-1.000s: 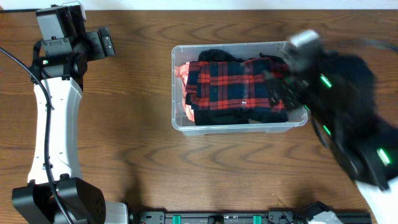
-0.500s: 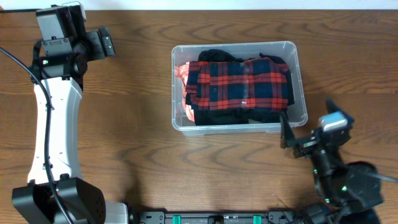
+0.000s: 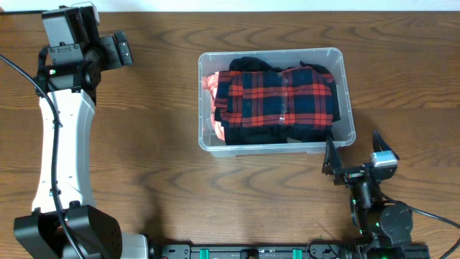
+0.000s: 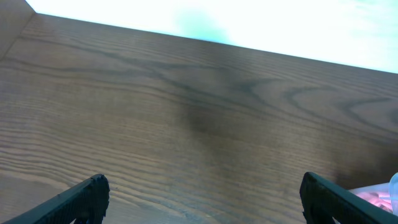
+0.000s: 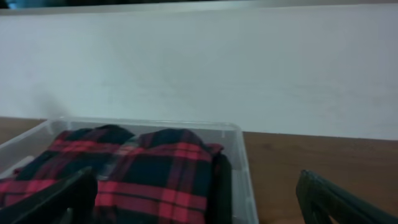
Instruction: Pack container
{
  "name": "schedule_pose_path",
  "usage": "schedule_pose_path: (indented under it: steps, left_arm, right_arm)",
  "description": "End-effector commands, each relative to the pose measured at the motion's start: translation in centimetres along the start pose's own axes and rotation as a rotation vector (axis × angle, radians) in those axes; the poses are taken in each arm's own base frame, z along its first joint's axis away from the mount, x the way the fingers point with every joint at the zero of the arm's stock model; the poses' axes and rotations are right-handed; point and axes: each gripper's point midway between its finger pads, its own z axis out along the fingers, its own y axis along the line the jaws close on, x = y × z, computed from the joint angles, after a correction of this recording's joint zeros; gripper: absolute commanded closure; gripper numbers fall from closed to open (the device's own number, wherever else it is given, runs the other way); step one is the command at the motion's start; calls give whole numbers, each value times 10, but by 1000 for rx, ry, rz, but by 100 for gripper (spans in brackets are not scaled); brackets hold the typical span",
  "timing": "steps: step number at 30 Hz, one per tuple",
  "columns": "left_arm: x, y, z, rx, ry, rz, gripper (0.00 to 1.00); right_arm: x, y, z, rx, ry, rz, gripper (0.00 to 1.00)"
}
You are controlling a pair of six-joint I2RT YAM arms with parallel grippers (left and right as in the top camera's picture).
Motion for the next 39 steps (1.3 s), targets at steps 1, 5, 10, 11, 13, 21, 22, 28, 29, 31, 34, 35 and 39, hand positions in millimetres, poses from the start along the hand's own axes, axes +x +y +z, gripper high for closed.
schedule_pose_path:
  steps: [1,5,10,11,13,21,22,28,29,31,34,35,39]
  left_arm:
    - [-5,3,-3,-7,-13,-12,2]
    - [-5,3,-3,-7,-13,-12,2]
    - [-5,3,-3,-7,-13,-12,2]
    - [-5,3,-3,-7,-13,-12,2]
    - [-5,3,-3,-7,-13,-12,2]
    - [-5,3,-3,-7,-13,-12,2]
    - [-5,3,-3,-7,-13,-12,2]
    - [-5,3,-3,-7,-13,-12,2]
    - [-5,3,-3,-7,-13,-12,2]
    - [-5,3,-3,-7,-13,-12,2]
    - [-5,3,-3,-7,-13,-12,2]
    - [-5,3,-3,-7,-13,-12,2]
    - [-5,3,-3,-7,-13,-12,2]
  right_arm:
    - [7,0,-2,-17,-4,29,1]
    - [13,-2,-3,-9,-5,28,1]
    - [28,-3,-4,-7,26,29,1]
    - [29,-4,-4,-5,28,28,1]
    - [30,-7,-4,6,33,25,1]
    - [50,-23,-7,73,114,21,1]
    - [54,-24,-8,79,128,21,1]
    - [61,-30,-9,107,161,-36,1]
    - [61,-30,-9,106,161,-41,1]
    - [61,-30,-9,106,160,-41,1]
    - [61,-30,-9,106,161,-40,1]
    - [61,-30,-9,106,161,-40,1]
    - [61,-30,-9,106,161,-40,1]
